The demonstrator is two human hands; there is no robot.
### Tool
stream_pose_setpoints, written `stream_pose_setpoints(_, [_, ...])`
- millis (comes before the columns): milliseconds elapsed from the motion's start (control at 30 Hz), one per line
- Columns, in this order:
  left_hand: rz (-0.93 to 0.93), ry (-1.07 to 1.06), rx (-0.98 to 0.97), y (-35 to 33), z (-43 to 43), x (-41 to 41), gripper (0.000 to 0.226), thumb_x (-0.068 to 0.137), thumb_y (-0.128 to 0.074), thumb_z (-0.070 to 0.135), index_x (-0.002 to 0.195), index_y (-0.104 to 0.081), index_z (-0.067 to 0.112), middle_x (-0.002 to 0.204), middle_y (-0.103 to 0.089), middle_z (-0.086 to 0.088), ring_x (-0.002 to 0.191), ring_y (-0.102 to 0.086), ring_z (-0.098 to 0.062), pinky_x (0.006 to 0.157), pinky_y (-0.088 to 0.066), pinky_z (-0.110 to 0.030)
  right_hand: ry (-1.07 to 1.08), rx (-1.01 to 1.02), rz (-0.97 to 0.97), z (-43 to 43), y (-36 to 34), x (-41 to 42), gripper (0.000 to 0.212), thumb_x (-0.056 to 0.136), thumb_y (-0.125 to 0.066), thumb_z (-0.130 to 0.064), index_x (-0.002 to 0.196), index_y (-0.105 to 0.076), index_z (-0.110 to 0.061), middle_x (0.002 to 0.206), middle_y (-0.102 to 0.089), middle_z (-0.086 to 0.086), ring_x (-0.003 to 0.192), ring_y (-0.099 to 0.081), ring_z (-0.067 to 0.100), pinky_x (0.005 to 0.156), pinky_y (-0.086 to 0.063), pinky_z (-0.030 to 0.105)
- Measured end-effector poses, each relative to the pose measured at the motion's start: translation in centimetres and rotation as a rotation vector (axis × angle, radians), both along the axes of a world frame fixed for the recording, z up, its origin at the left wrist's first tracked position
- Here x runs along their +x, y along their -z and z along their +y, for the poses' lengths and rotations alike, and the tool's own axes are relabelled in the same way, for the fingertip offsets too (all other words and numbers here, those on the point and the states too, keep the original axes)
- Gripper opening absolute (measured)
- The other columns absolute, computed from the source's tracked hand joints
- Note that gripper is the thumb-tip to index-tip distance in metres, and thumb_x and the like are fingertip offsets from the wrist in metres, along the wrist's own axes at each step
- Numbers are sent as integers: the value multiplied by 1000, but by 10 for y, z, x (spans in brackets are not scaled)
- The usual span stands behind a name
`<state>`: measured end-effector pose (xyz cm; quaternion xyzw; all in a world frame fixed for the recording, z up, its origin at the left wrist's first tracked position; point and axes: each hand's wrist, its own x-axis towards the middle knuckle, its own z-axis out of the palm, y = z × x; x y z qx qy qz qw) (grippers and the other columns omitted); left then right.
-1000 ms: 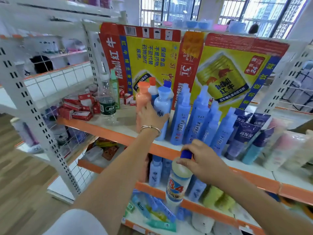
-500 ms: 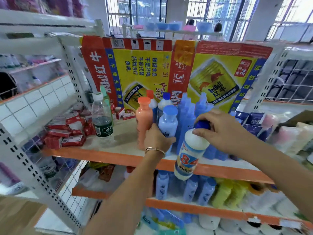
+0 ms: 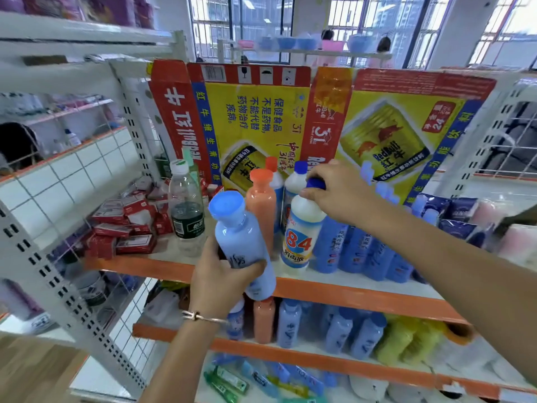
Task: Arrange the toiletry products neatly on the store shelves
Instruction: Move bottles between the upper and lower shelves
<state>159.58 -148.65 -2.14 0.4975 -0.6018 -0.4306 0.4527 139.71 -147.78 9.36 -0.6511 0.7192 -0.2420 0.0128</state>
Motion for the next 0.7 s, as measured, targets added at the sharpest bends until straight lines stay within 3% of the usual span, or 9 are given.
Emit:
stream_pose_setpoints(100, [-20, 15, 3, 3, 2, 8, 65, 47, -83, 27, 106, -54, 29, 98, -68, 5, 91, -66, -19, 79, -57, -45, 19, 62, 54, -22, 9, 6, 34, 90, -60, -26, 111, -57, 0, 115, -48, 20, 99, -52, 36, 86, -44, 41])
stream_pose_setpoints(267, [-27, 89, 40, 15, 6, 11, 61, 39, -77, 39, 93, -49, 44, 88, -64, 22, 77, -62, 9, 73, -56, -34, 60, 106, 61, -43, 17, -3, 33, 91, -58, -23, 109, -57, 4, 113, -53, 23, 97, -55, 39, 83, -48, 46])
stream_pose_setpoints(367, [-41, 161, 48, 24, 9, 5, 55, 56, -84, 18, 87, -48, 45, 86, -63, 22, 71, -60, 17, 67, -54, -20, 66, 177, 109, -54, 12, -13, 35, 91, -58, -24, 106, -59, 8, 104, -60, 28, 93, -58, 41, 78, -49, 48])
stream_pose_setpoints(433, [-67, 204, 56, 30, 13, -2, 49, 55, -83, 24, 85, -49, 43, 85, -65, 17, 74, -62, 12, 66, -55, -18, 58, 203, 134, -58, 9, -13, 34, 91, -57, -25, 97, -58, 8, 87, -56, 23, 78, -54, 35, 64, -41, 41])
stream_pose_setpoints(467, [-84, 221, 68, 31, 17, -6, 47, 50, -79, 34, 85, -49, 43, 88, -67, 12, 78, -64, 4, 71, -58, -27, 60, 203, 146, -59, 9, -12, 34, 91, -57, -27, 93, -58, 7, 82, -52, 18, 74, -50, 31, 61, -36, 37])
stream_pose_setpoints(533, [-98, 265, 92, 36, 24, -16, 48, 44, -72, 45, 86, -50, 42, 92, -69, 4, 85, -67, -14, 75, -56, -45, 69, 197, 163, -59, 11, -10, 37, 90, -56, -32, 98, -59, 4, 86, -49, 14, 75, -48, 27, 62, -38, 35])
stream_pose_setpoints(567, [-96, 287, 101, 42, 27, -21, 49, 43, -71, 46, 87, -50, 41, 93, -69, 2, 86, -67, -19, 75, -56, -47, 69, 178, 164, -55, 11, -9, 39, 90, -54, -35, 104, -58, 1, 93, -48, 12, 79, -50, 27, 66, -42, 36])
stream_pose_setpoints(633, [-106, 333, 137, 51, 33, -31, 50, 42, -70, 45, 86, -48, 42, 91, -68, 6, 84, -65, -15, 72, -56, -40, 43, 62, 121, -36, 14, -6, 43, 91, -51, -40, 121, -52, -9, 113, -46, 10, 92, -51, 25, 81, -49, 40])
stream_pose_setpoints(700, [-142, 368, 167, 64, 41, -43, 48, 42, -69, 44, 84, -45, 46, 89, -64, 14, 80, -62, -6, 65, -53, -26, -12, -93, -27, -2, 19, 0, 40, 92, -50, -39, 125, -52, -17, 115, -51, 6, 84, -49, 15, 85, -48, 41])
